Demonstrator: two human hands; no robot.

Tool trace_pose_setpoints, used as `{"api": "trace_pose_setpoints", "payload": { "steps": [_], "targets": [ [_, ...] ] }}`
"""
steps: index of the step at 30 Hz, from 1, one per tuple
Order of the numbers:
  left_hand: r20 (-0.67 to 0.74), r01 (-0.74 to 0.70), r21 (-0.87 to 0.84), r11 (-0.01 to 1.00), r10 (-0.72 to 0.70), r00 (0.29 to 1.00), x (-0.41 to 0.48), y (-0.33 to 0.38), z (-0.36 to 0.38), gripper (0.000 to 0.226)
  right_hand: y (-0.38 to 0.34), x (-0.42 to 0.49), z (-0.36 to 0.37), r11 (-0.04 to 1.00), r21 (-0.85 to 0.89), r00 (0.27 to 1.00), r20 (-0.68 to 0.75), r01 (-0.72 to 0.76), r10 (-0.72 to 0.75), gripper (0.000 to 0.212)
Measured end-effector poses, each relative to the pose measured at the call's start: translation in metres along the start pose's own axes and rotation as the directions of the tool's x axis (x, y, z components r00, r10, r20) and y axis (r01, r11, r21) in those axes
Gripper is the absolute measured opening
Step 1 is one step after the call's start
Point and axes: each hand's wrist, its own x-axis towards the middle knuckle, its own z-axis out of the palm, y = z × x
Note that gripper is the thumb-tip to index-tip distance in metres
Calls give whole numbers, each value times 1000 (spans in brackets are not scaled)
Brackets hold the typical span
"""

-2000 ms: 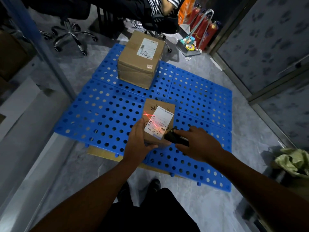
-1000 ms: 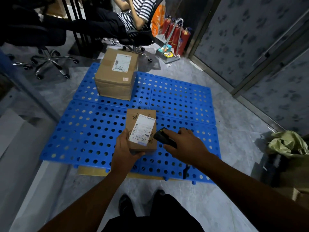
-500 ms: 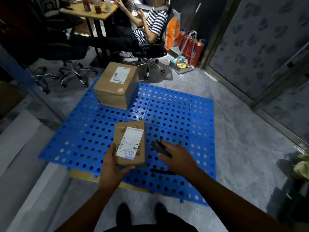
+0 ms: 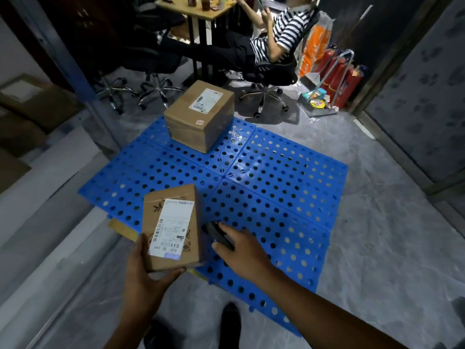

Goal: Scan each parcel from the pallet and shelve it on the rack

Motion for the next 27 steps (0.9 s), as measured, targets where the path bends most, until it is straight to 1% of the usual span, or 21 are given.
{"api": "trace_pose_setpoints", "payload": {
  "steps": [3,8,11,12,14,18,21,24,27],
  "targets": [
    [-61,38,-13,999,-39,997,-18,-9,-18,131,-17,-3,11,997,8,996,45,74,-74,64],
    [-191,84,0,996,-83,978,-48,-25,-61,134,-55,-8,45,979,-38,976,92,202,-198,58],
    [-258,100,-65,993,-114,959,-66,-35,-94,133,-82,-14,74,966,-42,957,154,256,-247,53],
    [-283,102,-67,993,-117,952,-72,-40,-106,131,-92,-17,84,960,-55,949,176,273,-260,53],
    [-334,123,-49,991,-133,933,-87,-54,-133,135,-112,-24,108,950,-105,941,203,295,-270,58],
    [-405,147,-53,988,-156,901,-128,-83,-195,134,-154,-48,167,922,-131,909,261,366,-324,64],
    [-445,165,-13,986,-154,882,-162,-102,-246,133,-183,-70,219,909,-124,885,313,397,-344,66],
    [-493,186,-19,982,-171,853,-198,-119,-299,128,-213,-88,276,872,-127,839,367,474,-402,66],
    [-556,194,-7,981,-164,815,-238,-138,-351,123,-240,-108,337,847,-110,791,437,520,-429,66]
  ]
}}
